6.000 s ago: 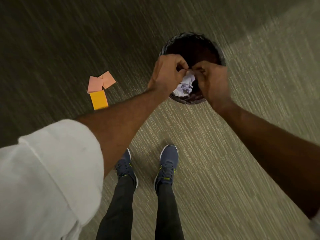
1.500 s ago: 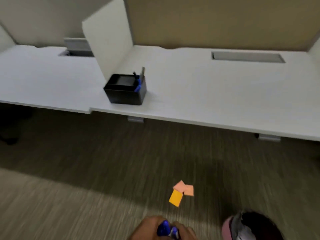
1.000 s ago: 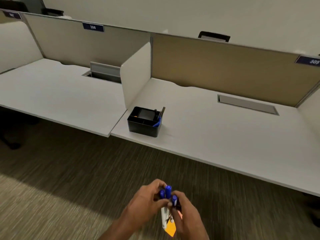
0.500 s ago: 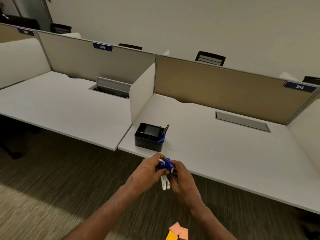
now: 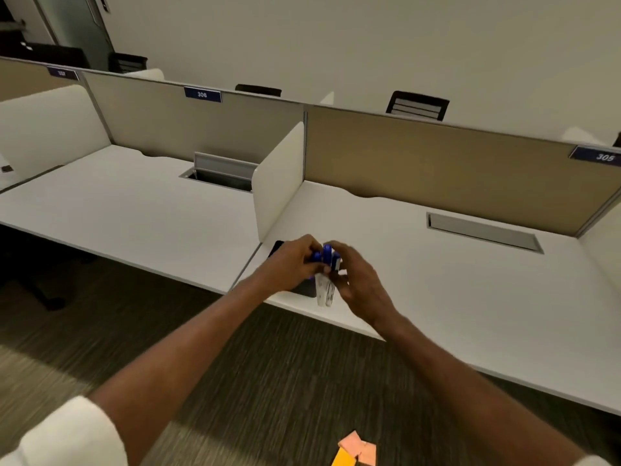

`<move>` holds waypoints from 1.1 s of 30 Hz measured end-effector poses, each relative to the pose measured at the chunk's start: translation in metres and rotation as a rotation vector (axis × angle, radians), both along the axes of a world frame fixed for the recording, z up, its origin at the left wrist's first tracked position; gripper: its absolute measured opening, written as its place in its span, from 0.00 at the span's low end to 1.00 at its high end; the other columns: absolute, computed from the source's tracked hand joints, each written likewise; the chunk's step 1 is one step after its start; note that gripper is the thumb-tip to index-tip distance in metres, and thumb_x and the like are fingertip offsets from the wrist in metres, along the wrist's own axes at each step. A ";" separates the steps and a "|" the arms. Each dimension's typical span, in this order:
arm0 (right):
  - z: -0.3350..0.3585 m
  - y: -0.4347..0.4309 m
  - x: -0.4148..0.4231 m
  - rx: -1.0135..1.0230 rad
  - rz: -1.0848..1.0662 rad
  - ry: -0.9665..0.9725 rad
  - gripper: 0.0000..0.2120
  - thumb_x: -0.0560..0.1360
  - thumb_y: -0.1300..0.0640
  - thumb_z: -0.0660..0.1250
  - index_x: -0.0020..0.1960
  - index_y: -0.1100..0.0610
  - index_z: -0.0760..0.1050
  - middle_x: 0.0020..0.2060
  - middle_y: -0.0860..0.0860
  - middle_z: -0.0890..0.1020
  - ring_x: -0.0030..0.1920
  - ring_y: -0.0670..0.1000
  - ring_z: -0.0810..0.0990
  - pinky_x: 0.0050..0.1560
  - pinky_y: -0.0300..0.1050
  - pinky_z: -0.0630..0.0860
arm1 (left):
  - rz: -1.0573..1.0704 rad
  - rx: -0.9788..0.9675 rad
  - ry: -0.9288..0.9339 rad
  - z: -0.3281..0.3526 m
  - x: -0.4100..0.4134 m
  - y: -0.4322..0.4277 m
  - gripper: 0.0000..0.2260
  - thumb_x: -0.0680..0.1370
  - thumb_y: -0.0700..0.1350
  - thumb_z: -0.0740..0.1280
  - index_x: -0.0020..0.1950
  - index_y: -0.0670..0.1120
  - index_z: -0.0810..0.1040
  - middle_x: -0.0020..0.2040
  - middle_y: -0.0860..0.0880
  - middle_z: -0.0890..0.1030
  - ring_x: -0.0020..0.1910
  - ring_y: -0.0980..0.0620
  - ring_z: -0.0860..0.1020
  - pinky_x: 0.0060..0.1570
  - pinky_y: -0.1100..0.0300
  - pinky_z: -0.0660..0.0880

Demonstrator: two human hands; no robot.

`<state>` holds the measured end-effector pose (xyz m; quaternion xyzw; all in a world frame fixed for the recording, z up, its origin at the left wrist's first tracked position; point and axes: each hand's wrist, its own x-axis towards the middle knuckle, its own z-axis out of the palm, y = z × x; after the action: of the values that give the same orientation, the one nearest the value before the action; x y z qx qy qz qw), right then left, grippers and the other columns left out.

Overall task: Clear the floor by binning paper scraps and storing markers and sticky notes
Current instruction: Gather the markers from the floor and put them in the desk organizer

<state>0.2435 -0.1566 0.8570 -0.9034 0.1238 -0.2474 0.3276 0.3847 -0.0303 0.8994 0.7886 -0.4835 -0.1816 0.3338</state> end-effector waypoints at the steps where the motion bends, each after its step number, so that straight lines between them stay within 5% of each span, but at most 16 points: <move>1: 0.005 -0.008 0.007 -0.021 -0.004 -0.016 0.25 0.80 0.55 0.68 0.73 0.44 0.63 0.66 0.45 0.74 0.57 0.43 0.78 0.58 0.48 0.82 | -0.004 0.004 -0.012 0.006 0.008 -0.009 0.13 0.78 0.46 0.71 0.61 0.48 0.73 0.52 0.50 0.81 0.50 0.53 0.82 0.54 0.60 0.79; 7: 0.024 -0.050 0.055 -0.079 -0.025 -0.103 0.35 0.80 0.59 0.67 0.78 0.38 0.55 0.65 0.47 0.74 0.55 0.48 0.80 0.54 0.43 0.81 | -0.023 -0.016 -0.015 0.026 0.060 -0.063 0.17 0.78 0.45 0.71 0.64 0.46 0.72 0.57 0.44 0.83 0.49 0.52 0.81 0.49 0.65 0.75; 16: -0.009 -0.125 0.145 -0.062 -0.201 -0.116 0.19 0.77 0.63 0.68 0.64 0.49 0.70 0.59 0.48 0.77 0.53 0.50 0.79 0.53 0.52 0.82 | -0.156 -0.048 -0.016 -0.008 0.158 -0.157 0.12 0.78 0.45 0.72 0.57 0.43 0.74 0.49 0.44 0.82 0.46 0.48 0.82 0.47 0.58 0.82; 23: -0.049 -0.157 0.192 0.072 -0.422 -0.034 0.15 0.77 0.66 0.68 0.62 0.57 0.71 0.57 0.54 0.78 0.54 0.53 0.79 0.56 0.52 0.82 | -0.333 0.000 -0.021 -0.056 0.217 -0.226 0.08 0.78 0.45 0.72 0.53 0.46 0.75 0.45 0.51 0.79 0.39 0.57 0.77 0.41 0.70 0.71; 26: -0.065 -0.164 0.207 0.106 -0.486 0.001 0.13 0.78 0.66 0.68 0.61 0.61 0.72 0.56 0.57 0.78 0.53 0.55 0.79 0.58 0.52 0.81 | -0.364 -0.005 -0.012 -0.082 0.235 -0.242 0.08 0.78 0.44 0.72 0.54 0.44 0.77 0.47 0.49 0.81 0.41 0.54 0.78 0.43 0.70 0.71; 30: -0.085 -0.169 0.223 0.146 -0.507 0.037 0.11 0.78 0.67 0.67 0.58 0.59 0.73 0.53 0.54 0.78 0.49 0.52 0.77 0.55 0.53 0.80 | -0.379 0.011 0.043 -0.115 0.252 -0.250 0.08 0.78 0.41 0.71 0.56 0.43 0.77 0.51 0.45 0.83 0.46 0.47 0.80 0.50 0.60 0.76; 33: -0.098 -0.175 0.233 0.171 -0.505 0.051 0.11 0.78 0.65 0.67 0.57 0.55 0.72 0.52 0.50 0.77 0.49 0.50 0.76 0.53 0.54 0.80 | -0.390 -0.017 0.099 -0.129 0.264 -0.253 0.08 0.78 0.41 0.71 0.56 0.44 0.77 0.51 0.47 0.83 0.47 0.50 0.81 0.51 0.69 0.76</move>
<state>0.4767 -0.3320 0.7593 -0.8188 0.3738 -0.2871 0.3276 0.6487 -0.2830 0.7701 0.6671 -0.6115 -0.2776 0.3223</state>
